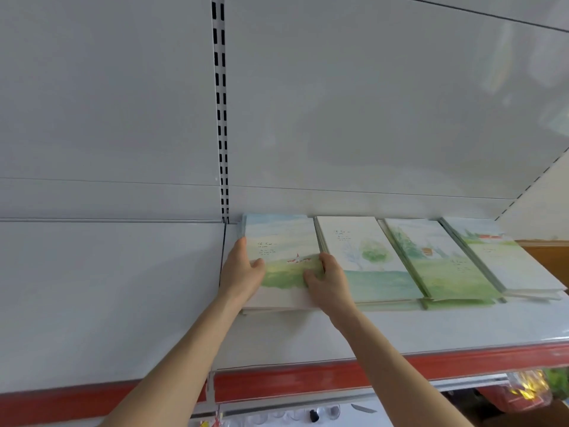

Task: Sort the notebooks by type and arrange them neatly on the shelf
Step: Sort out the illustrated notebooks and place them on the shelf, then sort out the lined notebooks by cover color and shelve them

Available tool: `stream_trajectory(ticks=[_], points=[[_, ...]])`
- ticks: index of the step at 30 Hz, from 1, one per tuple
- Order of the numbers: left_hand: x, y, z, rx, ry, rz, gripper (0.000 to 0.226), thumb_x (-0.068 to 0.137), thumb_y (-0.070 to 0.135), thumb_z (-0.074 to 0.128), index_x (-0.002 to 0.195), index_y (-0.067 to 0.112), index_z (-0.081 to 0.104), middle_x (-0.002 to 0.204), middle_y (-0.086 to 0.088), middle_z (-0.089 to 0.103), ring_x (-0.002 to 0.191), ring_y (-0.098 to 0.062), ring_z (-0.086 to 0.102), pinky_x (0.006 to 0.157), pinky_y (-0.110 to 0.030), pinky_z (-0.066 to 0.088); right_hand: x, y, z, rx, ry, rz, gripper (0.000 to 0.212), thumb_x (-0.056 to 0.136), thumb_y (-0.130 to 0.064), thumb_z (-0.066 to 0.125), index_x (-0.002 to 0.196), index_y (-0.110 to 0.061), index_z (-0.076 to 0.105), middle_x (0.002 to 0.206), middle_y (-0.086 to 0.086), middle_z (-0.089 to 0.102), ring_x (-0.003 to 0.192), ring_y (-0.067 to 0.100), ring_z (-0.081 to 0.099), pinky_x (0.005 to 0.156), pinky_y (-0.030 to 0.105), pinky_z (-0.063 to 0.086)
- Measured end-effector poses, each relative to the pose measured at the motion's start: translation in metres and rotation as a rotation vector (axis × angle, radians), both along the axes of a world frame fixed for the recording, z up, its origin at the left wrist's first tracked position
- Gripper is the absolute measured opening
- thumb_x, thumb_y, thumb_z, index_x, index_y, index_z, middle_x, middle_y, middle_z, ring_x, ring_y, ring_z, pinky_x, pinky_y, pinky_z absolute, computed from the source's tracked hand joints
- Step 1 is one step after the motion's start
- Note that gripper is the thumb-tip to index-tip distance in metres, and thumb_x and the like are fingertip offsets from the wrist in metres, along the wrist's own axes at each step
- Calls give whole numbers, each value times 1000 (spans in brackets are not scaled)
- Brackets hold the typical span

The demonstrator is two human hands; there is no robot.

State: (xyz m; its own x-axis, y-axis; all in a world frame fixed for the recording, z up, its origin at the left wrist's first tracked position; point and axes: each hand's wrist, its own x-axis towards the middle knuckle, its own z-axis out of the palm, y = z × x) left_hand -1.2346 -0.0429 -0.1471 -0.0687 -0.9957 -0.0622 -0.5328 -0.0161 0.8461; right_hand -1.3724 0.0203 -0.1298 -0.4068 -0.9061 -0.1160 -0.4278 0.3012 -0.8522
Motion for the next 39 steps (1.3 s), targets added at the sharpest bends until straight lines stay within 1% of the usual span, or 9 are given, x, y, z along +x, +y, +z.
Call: stream_trajectory(ticks=[3, 5, 9, 12, 19, 24, 30, 36, 39], points=[[-1, 3, 1, -44, -94, -60, 34, 90, 10, 45, 123, 4, 43, 124, -12, 51, 110, -28, 50, 82, -28, 37, -3, -2, 4, 90, 97, 74, 23, 90, -6, 45, 112, -4, 47, 98, 5, 50, 87, 21, 47, 76, 29, 38], [6, 9, 5, -141, -209, -114, 30, 92, 14, 45, 118, -1, 44, 122, -18, 47, 114, -31, 46, 86, -32, 37, -6, -8, 13, 135, 250, 152, 21, 91, -12, 47, 110, -3, 46, 105, 11, 51, 95, 25, 48, 73, 28, 32], [51, 28, 18, -371, -567, -197, 38, 96, 24, 45, 128, 4, 50, 137, -19, 45, 128, -35, 40, 101, -47, 36, 7, -34, 40, 20, 570, 310, 48, 96, -29, 46, 139, -8, 38, 148, 8, 34, 138, 23, 26, 109, 29, 21], [108, 38, 33, -463, -716, -143, 38, 85, 33, 49, 104, 6, 68, 107, -18, 67, 101, -37, 64, 77, -54, 51, 51, -63, 58, -64, 651, 450, 46, 97, -30, 44, 138, -10, 41, 146, 7, 38, 137, 21, 27, 108, 25, 19], [292, 73, 67, -382, -958, 133, 51, 81, 41, 35, 100, 11, 72, 92, -8, 73, 87, -26, 70, 67, -43, 55, 254, -104, 80, -244, 722, 760, 50, 96, -35, 44, 138, -9, 39, 143, 6, 41, 135, 23, 30, 108, 27, 22], [445, 118, 75, -343, -926, 353, 47, 91, 39, 47, 122, 6, 60, 117, -18, 63, 112, -36, 58, 91, -54, 44, 430, -101, 92, -365, 712, 921, 52, 95, -37, 45, 139, -9, 38, 144, 7, 40, 136, 24, 29, 111, 29, 21], [617, 164, 90, -268, -1110, 486, 56, 84, 45, 32, 99, 10, 72, 89, -9, 73, 85, -28, 70, 64, -43, 56, 614, -81, 108, -430, 656, 1065, 53, 96, -36, 45, 141, -10, 35, 147, 6, 36, 138, 22, 24, 111, 28, 20], [747, 171, 98, -266, -1174, 591, 54, 83, 44, 35, 104, 10, 70, 91, -10, 72, 88, -27, 70, 67, -41, 56, 764, -87, 109, -478, 677, 1159, 53, 95, -35, 47, 140, -9, 37, 145, 9, 39, 136, 24, 28, 109, 27, 20], [807, 161, 92, -286, -1191, 623, 44, 82, 43, 51, 104, 9, 70, 91, -11, 72, 87, -27, 70, 66, -41, 56, 836, -98, 104, -519, 690, 1186, 52, 95, -35, 47, 139, -8, 38, 142, 9, 42, 134, 24, 31, 108, 26, 21]])
